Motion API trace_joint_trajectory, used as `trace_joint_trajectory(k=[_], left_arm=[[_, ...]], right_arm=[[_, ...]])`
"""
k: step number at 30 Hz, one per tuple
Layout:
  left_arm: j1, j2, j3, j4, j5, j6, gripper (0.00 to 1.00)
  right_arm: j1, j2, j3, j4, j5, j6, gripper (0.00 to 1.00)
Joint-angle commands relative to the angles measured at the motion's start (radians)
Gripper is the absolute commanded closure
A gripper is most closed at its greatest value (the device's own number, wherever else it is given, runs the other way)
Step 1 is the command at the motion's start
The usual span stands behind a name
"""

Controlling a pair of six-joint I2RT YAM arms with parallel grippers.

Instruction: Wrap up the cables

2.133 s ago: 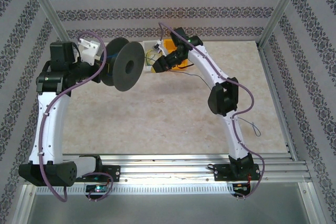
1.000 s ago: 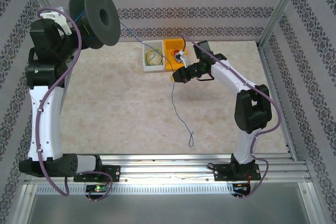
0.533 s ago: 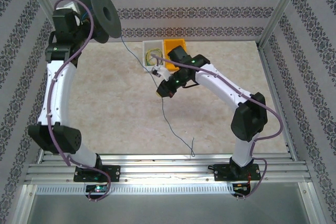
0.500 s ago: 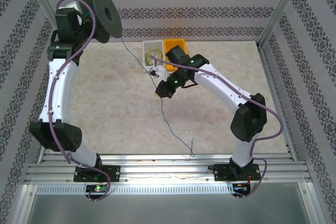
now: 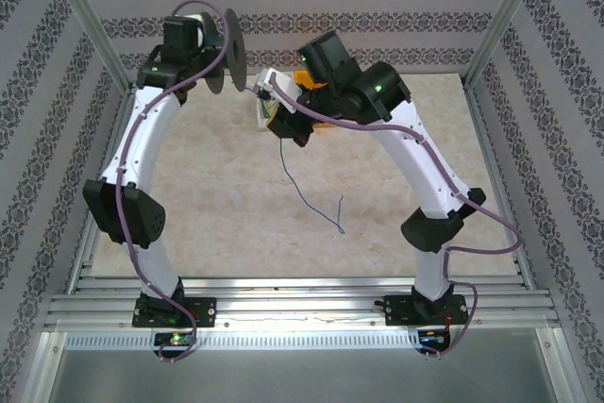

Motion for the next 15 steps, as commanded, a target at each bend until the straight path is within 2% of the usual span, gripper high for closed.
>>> trace_joint_trajectory(k=[1,5,10,15], left_arm=[[-0.041,-0.001,0.008,-0.034,-0.059,0.123,1.00],[-0.085,-0.050,-0.067,-0.082,-0.055,0.179,1.00],[-0.087,-0.164,-0.187,-0.135,0.021,0.269,1.00],[-0.097,-0.251,-0.246,-0.263,0.226,0.416,1.00]], right_arm=[[0.005,0.065,0.146,-0.084,0.034,-0.064,1.00],[-0.056,0.099,0.212,-0.060,0.048,-0.069,1.00],[-0.155,0.068,0.144,-0.007,0.041,-0.071,1.00],[-0.265,0.075,0.099,0.051,-0.010,-0.062,1.00]])
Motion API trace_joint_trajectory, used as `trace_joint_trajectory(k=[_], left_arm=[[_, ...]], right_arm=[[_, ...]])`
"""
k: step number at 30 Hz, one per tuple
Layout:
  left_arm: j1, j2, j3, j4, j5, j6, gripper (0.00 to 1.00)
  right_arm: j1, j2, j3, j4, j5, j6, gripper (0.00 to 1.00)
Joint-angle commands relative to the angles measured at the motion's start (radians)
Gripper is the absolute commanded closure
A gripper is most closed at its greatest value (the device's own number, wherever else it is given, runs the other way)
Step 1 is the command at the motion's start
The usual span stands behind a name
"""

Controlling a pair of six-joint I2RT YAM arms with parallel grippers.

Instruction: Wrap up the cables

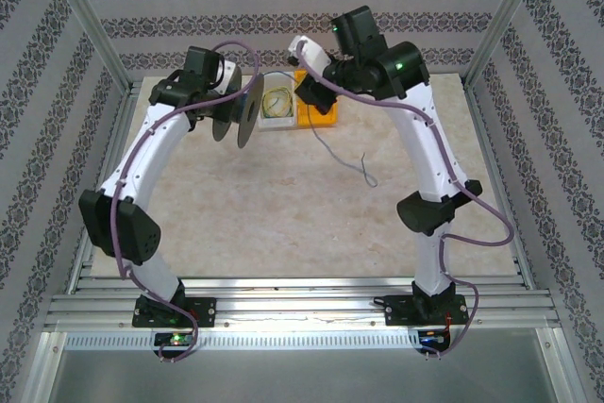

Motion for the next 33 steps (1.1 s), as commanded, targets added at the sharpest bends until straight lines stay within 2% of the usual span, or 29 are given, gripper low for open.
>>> trace_joint_trajectory(k=[1,5,10,15,19,21,26,29,33], left_arm=[[-0.021,-0.118,-0.026,-0.082,0.187,0.176,1.00],[-0.053,-0.238,-0.116,-0.125,0.376,0.306,1.00],[-0.052,-0.367,-0.150,-0.100,0.509,0.308,1.00],[-0.049,-0.479,-0.175,0.096,0.600,0.248,1.00],[-0.025,-0.508,-0.164,0.295,0.682,0.140,1.00],[-0.022,-0.499,-0.152,0.377,0.637,0.085,1.00],[-0.019,-0.464,-0.138,0.588,0.414,-0.072,1.00],[-0.019,-0.437,-0.114,0.629,0.320,-0.135,1.00],[-0.019,-0.416,-0.094,0.635,0.267,-0.165,1.00]], right_arm=[[-0.063,0.001,-0.017,0.067,-0.047,-0.009,1.00],[-0.142,0.053,-0.048,0.080,-0.087,-0.001,1.00],[-0.216,0.093,-0.151,0.129,-0.146,0.029,1.00],[-0.237,0.081,-0.324,0.207,-0.203,0.049,1.00],[-0.224,0.017,-0.530,0.324,-0.246,0.076,1.00],[-0.223,-0.022,-0.628,0.391,-0.285,0.101,1.00],[-0.233,-0.114,-0.868,0.601,-0.375,0.189,1.00],[-0.236,-0.119,-0.942,0.657,-0.413,0.216,1.00],[-0.235,-0.114,-1.039,0.756,-0.462,0.267,0.91]])
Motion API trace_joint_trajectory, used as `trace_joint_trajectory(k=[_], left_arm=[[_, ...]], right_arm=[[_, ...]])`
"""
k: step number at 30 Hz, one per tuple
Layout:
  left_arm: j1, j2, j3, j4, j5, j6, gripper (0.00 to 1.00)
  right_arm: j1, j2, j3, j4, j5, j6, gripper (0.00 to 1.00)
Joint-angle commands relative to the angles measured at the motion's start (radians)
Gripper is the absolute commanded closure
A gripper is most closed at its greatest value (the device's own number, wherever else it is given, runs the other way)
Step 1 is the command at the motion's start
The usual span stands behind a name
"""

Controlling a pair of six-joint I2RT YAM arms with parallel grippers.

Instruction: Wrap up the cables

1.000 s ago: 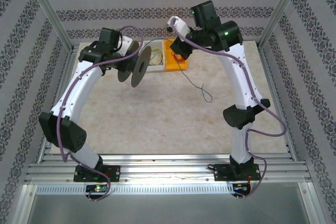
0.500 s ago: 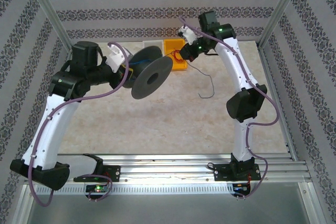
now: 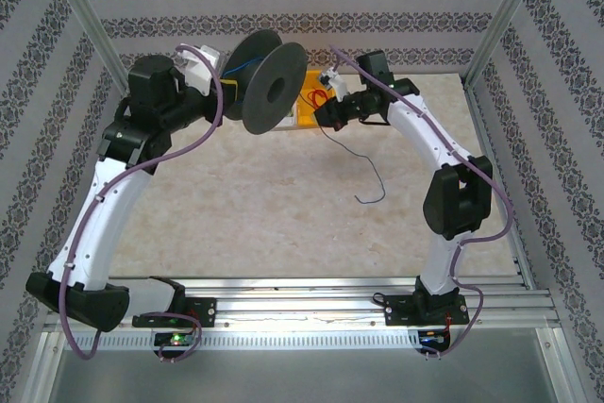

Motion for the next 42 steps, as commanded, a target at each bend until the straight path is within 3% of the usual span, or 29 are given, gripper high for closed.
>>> trace_joint_trajectory(k=[1,6,8,22,28,30,37,42], left_arm=[[0.008,-0.026,0.091,0.285,-0.084,-0.108,1.00],[0.009,-0.022,0.102,0.280,-0.128,-0.115,1.00],[0.008,-0.019,0.113,0.269,-0.132,-0.112,1.00],[0.023,-0.035,0.158,0.225,-0.297,-0.106,1.00],[0.030,-0.044,0.160,0.226,-0.359,-0.115,1.00],[0.032,-0.040,0.159,0.227,-0.371,-0.123,1.00],[0.033,-0.029,0.152,0.222,-0.432,-0.143,1.00],[0.035,0.029,0.194,0.164,-0.542,-0.158,1.00]], right_arm=[[-0.012,0.020,-0.103,0.100,-0.028,0.071,0.90],[-0.010,0.040,-0.195,0.225,-0.068,0.142,0.74],[-0.008,0.049,-0.221,0.252,-0.071,0.154,0.73],[-0.009,0.034,-0.378,0.414,-0.076,0.248,0.77],[-0.008,0.006,-0.439,0.473,-0.073,0.289,1.00],[-0.009,-0.012,-0.455,0.480,-0.068,0.291,1.00],[-0.007,-0.079,-0.476,0.416,-0.056,0.261,1.00],[0.034,-0.137,-0.471,0.236,-0.015,0.167,1.00]])
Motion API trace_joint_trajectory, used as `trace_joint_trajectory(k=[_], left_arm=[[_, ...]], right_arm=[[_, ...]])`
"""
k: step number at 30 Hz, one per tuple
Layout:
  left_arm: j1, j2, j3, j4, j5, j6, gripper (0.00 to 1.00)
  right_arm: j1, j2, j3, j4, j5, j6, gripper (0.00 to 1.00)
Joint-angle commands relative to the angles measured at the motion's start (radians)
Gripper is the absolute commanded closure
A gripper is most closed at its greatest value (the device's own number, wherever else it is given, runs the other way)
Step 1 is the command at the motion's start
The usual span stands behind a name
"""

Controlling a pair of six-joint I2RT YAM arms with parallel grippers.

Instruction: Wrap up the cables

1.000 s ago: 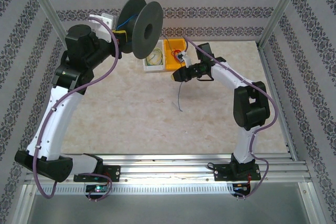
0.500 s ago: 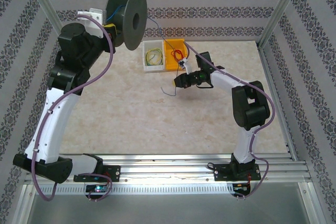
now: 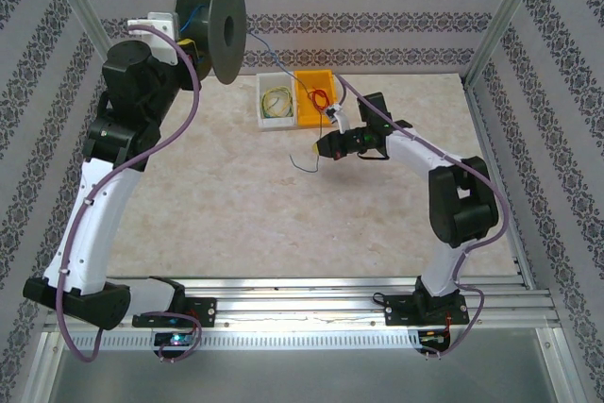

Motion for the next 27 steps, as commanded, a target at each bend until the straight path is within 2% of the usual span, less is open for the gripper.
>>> trace_joint_trajectory(k=[1,6,11,18,27], left_arm=[[0.013,0.028,0.070,0.065,-0.118,-0.046,1.00],[0.016,0.101,0.111,0.035,-0.198,-0.108,1.00],[0.018,0.184,0.169,-0.014,-0.222,-0.140,1.00],[0.019,0.282,0.189,-0.065,-0.220,-0.145,1.00],[0.004,0.374,0.198,-0.173,-0.213,-0.086,1.00]], right_arm=[[0.047,-0.057,-0.003,-0.192,0.045,-0.104,1.00],[0.166,-0.097,0.045,-0.407,0.141,-0.208,1.00],[0.294,-0.141,0.120,-0.545,0.209,-0.261,1.00],[0.455,-0.155,0.359,-0.728,0.295,-0.328,1.00],[0.489,-0.152,0.676,-0.849,0.357,-0.409,1.00]])
